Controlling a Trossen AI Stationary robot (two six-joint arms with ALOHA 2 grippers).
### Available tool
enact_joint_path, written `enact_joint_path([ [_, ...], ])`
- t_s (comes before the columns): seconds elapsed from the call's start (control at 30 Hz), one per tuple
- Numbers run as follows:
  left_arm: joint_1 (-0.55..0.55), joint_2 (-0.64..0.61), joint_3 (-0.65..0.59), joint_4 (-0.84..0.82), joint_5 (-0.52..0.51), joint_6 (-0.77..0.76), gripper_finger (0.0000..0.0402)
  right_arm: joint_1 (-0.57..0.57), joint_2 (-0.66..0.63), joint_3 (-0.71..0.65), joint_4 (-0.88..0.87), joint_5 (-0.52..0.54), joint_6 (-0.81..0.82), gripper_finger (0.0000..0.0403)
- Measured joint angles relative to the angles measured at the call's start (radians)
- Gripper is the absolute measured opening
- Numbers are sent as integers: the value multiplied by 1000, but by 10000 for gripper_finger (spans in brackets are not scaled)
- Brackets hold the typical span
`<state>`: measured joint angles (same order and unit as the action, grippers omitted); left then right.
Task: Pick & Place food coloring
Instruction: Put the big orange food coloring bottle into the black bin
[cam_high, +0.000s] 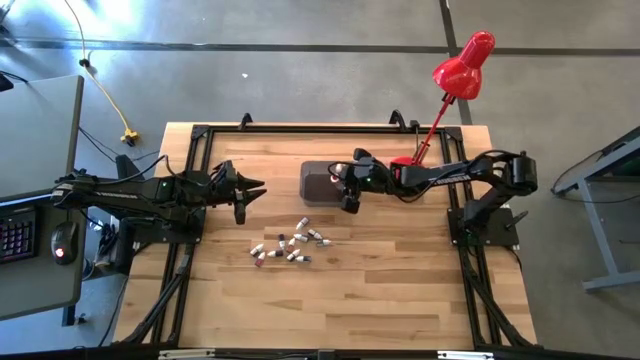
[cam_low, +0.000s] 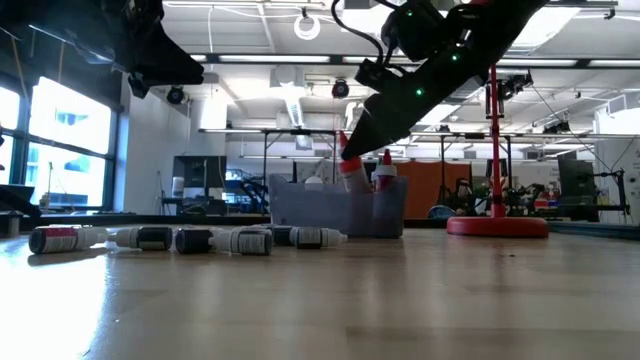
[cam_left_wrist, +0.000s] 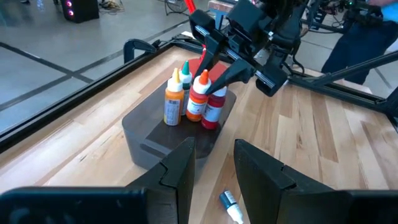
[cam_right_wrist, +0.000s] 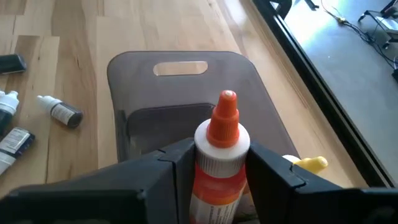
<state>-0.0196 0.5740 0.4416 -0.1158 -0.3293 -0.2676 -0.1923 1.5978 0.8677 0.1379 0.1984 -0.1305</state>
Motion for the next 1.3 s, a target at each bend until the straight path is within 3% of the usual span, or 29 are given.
enact_joint_path([
  [0.17,0,0,0,0,0,0,111,-13,0,0,2,-2,-5,122],
  [0.43,0,0,0,0,0,0,111,-58,0,0,-3,-135,42,123],
  [0.87,0,0,0,0,-2,0,111,-76,4,0,-44,-173,25,124],
  [1.3,0,18,0,11,-27,-11,111,-78,98,3,43,-178,-6,124],
])
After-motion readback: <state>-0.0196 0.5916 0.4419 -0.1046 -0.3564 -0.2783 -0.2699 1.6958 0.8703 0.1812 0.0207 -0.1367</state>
